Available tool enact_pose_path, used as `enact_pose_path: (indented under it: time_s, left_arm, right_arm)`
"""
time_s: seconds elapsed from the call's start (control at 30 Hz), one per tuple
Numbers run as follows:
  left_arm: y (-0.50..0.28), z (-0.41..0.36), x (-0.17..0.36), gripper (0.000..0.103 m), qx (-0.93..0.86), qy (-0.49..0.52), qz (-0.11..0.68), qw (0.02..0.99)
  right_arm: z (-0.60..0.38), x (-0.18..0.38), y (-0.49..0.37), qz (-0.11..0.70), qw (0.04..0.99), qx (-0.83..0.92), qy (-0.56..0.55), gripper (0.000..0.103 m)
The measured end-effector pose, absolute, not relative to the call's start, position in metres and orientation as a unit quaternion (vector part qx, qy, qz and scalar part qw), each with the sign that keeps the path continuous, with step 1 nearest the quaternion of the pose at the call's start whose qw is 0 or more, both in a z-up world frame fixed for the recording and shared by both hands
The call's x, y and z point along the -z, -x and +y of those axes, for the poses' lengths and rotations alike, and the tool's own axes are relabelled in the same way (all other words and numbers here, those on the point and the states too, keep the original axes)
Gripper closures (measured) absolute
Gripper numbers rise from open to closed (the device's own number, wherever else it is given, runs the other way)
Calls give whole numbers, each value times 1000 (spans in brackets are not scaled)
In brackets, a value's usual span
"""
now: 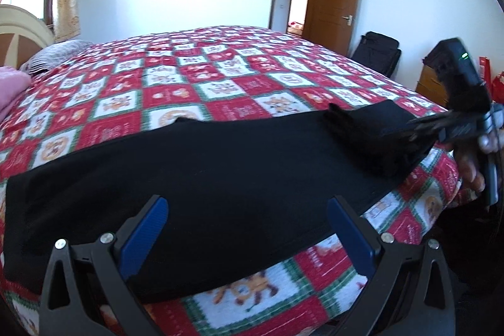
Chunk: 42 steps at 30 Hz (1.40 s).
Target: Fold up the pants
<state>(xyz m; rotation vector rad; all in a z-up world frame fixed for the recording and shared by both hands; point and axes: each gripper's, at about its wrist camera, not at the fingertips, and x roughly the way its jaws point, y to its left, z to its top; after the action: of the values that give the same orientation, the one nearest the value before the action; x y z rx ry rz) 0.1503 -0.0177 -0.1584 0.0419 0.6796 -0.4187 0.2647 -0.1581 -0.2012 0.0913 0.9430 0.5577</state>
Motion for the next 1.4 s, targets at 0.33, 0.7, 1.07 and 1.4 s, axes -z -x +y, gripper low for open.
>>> enact_pose_path:
  time_s: [0.33,0.7,1.07,1.4]
  left_arm:
    - [-185,-89,150,11,300,3,358,884]
    - [-223,-156,172,44,322,19,424,846]
    - [-211,-122,135,89,330,62,400,853]
    - [-224,-75,156,88,275,92,429,855]
  right_arm:
    - [-269,187,-231,382,901,-154,-135,56]
    - [-280,193,-220,305,931,-136,-144,47]
    - [-304,191,-215,270,939,-105,-185,45]
    - [-280,201,-220,300,935,-124,-144,44]
